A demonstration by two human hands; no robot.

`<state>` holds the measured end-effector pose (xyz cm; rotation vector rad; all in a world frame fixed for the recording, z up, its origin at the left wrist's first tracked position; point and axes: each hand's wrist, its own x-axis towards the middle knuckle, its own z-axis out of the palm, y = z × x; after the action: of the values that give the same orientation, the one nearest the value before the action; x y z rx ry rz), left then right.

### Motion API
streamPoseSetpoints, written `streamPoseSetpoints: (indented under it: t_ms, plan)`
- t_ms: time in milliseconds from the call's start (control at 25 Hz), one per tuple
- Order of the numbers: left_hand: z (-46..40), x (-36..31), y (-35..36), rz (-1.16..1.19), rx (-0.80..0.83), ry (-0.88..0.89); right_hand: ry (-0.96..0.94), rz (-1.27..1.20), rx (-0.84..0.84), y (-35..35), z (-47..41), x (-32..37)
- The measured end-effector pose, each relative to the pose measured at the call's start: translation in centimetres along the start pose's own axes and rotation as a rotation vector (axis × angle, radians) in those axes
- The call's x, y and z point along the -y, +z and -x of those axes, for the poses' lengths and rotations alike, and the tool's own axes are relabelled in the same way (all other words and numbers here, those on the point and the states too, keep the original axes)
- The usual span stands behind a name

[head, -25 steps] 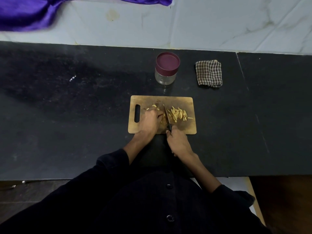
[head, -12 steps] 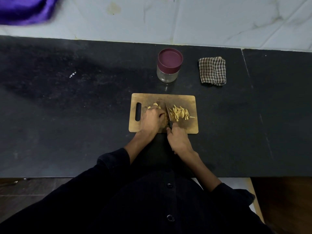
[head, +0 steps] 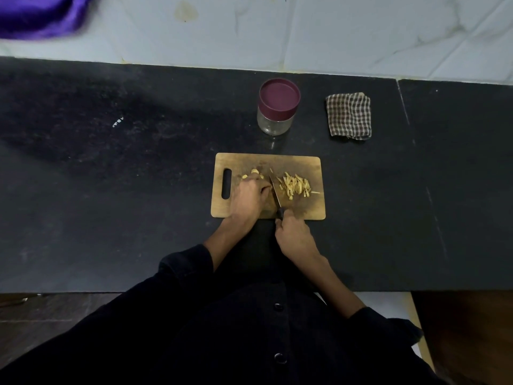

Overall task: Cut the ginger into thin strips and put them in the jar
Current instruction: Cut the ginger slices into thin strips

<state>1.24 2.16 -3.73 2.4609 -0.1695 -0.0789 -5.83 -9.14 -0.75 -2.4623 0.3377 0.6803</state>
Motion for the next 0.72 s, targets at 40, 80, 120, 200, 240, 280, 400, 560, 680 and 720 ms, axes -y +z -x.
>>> streamPoseSetpoints:
  t_ms: [40,80,120,200,240,280,400,560,680,720]
  plan:
    - [0.0,0.0,0.0,-0.002,0.001,-0.002,0.002,0.001,0.001,0.1,0.2,-0.2]
    - [0.1,0.0,0.1,-0.004,0.005,-0.002,0.005,-0.005,0.000,0.2,0.4,-0.5]
    - [0.1,-0.1,0.1,-0.007,0.010,-0.003,0.010,-0.014,-0.006,0.2,0.6,-0.7]
    - [0.1,0.0,0.0,-0.026,0.017,-0.008,0.021,-0.032,-0.028,0.0,0.9,-1.1]
    - [0.1,0.0,-0.1,-0.037,0.021,-0.012,0.025,-0.042,-0.041,-0.1,1.0,-1.3]
    - [0.1,0.0,-0.1,-0.047,0.028,-0.016,0.029,-0.052,-0.050,-0.2,1.1,-1.5]
    - [-0.1,-1.0,0.0,-0.087,0.048,-0.001,0.034,-0.075,-0.062,-0.6,1.4,-1.7]
    - [-0.6,-1.7,-0.3,-0.038,0.059,0.039,0.027,-0.080,-0.083,-0.8,1.4,-1.4]
    - [-0.9,-1.0,-1.2,0.008,0.032,0.006,0.019,-0.088,-0.082,-0.9,1.4,-1.5]
    - [-1.0,-0.7,-1.5,0.019,0.021,-0.011,0.010,-0.085,-0.073,-0.9,1.4,-1.3]
